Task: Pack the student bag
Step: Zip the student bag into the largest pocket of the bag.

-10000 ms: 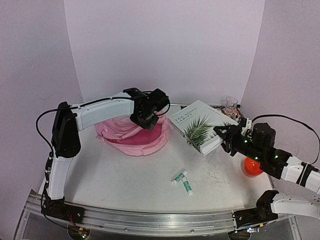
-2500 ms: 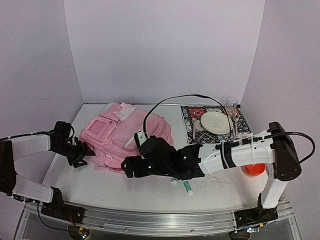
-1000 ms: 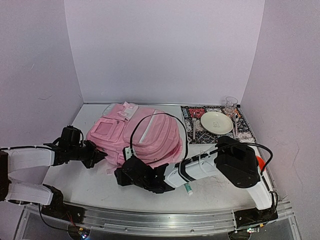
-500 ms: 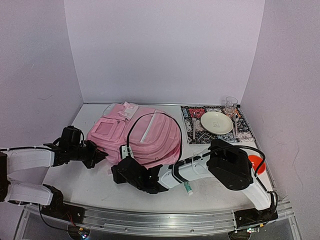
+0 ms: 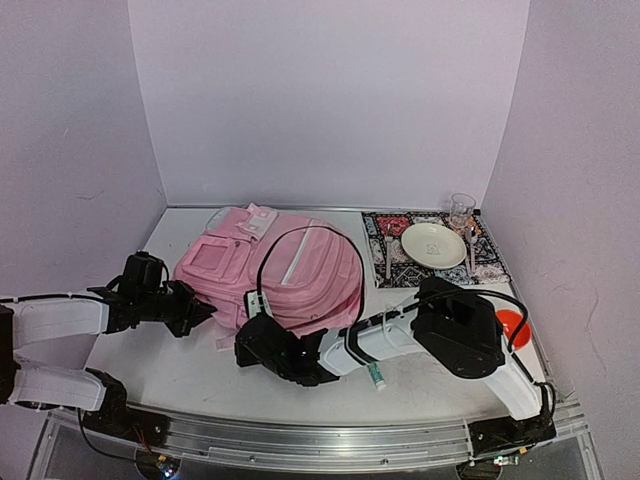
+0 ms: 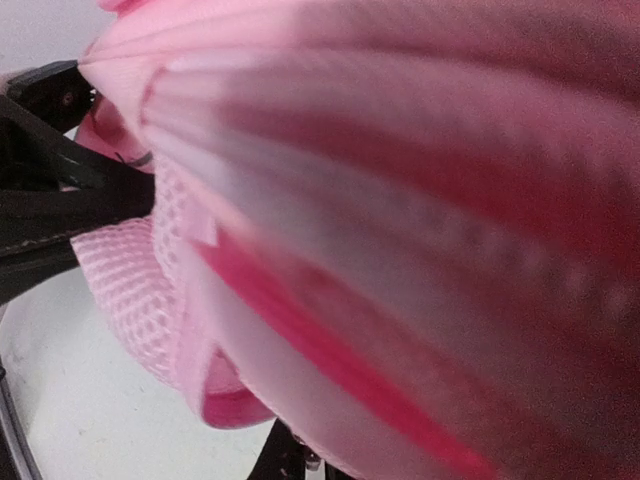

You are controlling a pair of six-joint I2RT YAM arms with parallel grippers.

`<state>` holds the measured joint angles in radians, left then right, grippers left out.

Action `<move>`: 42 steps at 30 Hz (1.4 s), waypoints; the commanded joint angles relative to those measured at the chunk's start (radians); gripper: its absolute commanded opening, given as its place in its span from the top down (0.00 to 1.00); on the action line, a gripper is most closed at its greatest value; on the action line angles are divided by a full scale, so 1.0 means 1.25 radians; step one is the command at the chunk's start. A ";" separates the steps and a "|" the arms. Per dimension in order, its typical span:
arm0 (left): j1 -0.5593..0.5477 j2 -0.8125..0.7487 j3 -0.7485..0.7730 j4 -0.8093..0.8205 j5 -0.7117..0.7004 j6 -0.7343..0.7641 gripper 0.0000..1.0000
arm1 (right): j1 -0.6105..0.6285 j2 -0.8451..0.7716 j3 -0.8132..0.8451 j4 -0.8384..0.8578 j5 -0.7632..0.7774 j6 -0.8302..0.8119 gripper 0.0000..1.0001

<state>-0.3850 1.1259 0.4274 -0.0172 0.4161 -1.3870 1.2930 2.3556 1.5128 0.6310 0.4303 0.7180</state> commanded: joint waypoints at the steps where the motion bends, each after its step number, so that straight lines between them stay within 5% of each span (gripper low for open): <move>1: -0.011 -0.020 0.021 0.038 0.023 0.024 1.00 | -0.007 -0.056 -0.066 -0.006 0.025 -0.006 0.99; 13: 0.002 0.030 0.114 -0.067 -0.077 0.152 1.00 | -0.006 -0.182 -0.220 -0.005 0.022 -0.028 1.00; 27: 0.185 0.166 0.256 -0.184 -0.177 0.410 1.00 | -0.007 -0.377 -0.440 -0.027 -0.002 -0.052 1.00; 42: 0.280 0.454 0.537 -0.230 -0.316 0.594 1.00 | 0.003 -0.396 -0.397 -0.105 -0.077 -0.158 1.00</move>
<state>-0.1070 1.5957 0.9483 -0.4112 0.3033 -0.7365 1.2788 1.8923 0.9724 0.6121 0.3504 0.5788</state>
